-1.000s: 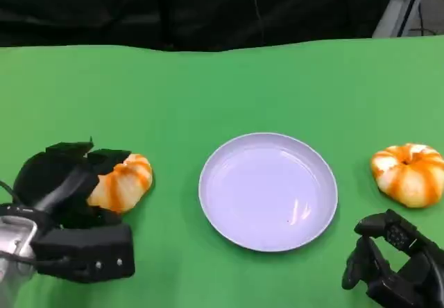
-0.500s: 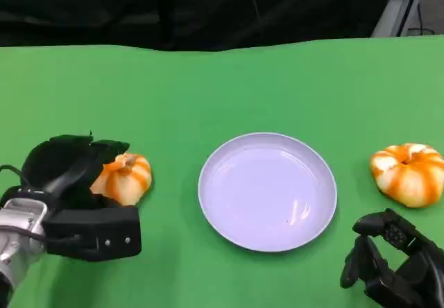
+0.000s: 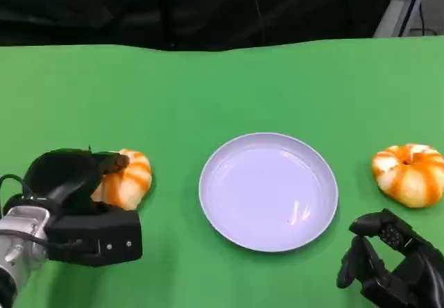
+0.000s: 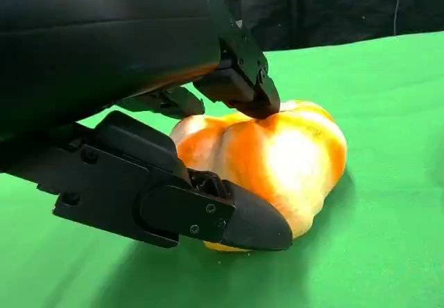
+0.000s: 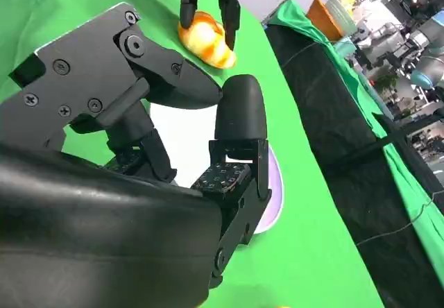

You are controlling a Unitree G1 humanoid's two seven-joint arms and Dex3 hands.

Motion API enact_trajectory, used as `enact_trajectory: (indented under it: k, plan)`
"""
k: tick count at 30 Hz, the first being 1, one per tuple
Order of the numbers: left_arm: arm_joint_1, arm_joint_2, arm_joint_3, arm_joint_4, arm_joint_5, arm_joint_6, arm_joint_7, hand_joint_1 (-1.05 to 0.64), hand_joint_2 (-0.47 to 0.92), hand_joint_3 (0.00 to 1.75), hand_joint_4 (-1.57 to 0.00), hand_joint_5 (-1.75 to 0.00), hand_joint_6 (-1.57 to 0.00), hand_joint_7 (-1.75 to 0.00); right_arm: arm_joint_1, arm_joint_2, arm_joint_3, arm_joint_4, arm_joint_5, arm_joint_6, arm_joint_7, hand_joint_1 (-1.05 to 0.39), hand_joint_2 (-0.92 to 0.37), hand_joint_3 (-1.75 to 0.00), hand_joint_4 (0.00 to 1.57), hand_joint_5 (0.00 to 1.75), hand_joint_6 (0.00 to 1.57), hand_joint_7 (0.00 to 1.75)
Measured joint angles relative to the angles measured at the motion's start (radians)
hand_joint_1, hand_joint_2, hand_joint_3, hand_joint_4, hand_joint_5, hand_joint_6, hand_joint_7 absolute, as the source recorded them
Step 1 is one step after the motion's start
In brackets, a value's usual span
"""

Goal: Grasp the bread from the table and place it into the plate.

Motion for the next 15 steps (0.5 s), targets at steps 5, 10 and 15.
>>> enact_trajectory:
  k: [5,10,15]
  plan:
    - [0.0,-0.006,-0.005,0.008,-0.005,0.0,0.0,-0.86,0.92,0.12,-0.49,-0.01,-0.53,0.0,0.0,0.0,-0.001,0.0,0.001,0.0,0.0,-0.16,-0.52,-1.08,0.86,1.72,0.86,1.36]
    - [0.0,-0.016,-0.008,0.016,-0.022,0.0,0.0,-0.85,0.92,0.12,-0.49,-0.01,-0.53,0.0,0.0,0.0,-0.002,0.0,0.005,0.0,0.006,-0.16,-0.53,-1.07,0.85,1.72,0.85,1.36]
    - [0.0,-0.025,-0.013,0.023,-0.031,0.001,0.0,-0.84,0.92,0.14,-0.51,-0.01,-0.54,-0.01,0.003,0.0,-0.002,-0.007,0.005,0.002,0.006,-0.16,-0.54,-1.06,0.85,1.71,0.85,1.36]
